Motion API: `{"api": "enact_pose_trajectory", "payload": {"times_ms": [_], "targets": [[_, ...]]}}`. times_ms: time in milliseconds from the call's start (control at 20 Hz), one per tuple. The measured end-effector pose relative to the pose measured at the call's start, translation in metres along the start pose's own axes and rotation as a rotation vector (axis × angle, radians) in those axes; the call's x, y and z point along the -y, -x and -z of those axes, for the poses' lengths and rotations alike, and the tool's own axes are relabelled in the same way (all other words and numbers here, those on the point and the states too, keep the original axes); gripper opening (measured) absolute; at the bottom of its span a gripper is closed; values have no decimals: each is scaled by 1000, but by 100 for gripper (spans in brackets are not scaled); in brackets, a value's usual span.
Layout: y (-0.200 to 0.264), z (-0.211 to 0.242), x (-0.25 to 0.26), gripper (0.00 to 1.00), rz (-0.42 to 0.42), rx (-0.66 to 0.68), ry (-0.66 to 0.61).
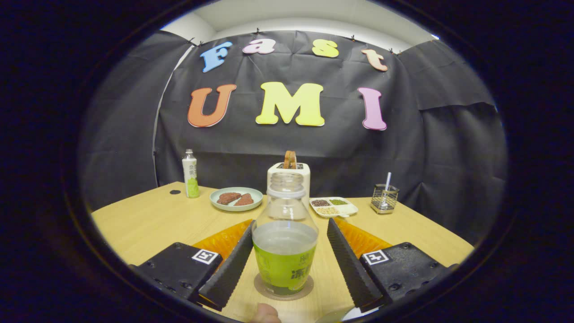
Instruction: Take the bottle from table, then pour the juice into the cup, finally place the bottle on the coaster
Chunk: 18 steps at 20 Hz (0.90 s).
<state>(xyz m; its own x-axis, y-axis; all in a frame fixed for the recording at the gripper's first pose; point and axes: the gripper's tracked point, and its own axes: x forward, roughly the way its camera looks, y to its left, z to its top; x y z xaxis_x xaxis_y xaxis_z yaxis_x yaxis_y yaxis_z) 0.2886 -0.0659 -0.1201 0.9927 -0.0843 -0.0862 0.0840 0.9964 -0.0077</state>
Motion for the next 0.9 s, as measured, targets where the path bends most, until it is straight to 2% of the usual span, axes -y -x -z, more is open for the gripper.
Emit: {"api": "enact_pose_trajectory", "payload": {"times_ms": [150, 250, 550, 700, 900], "targets": [[23, -22, -7, 100, -31, -1, 6], [45, -47, -3, 100, -19, 24, 25], [134, -110, 1, 100, -36, 79, 15], [186, -127, 19, 100, 7, 126, -16], [246, -120, 42, 100, 56, 126, -16]]}}
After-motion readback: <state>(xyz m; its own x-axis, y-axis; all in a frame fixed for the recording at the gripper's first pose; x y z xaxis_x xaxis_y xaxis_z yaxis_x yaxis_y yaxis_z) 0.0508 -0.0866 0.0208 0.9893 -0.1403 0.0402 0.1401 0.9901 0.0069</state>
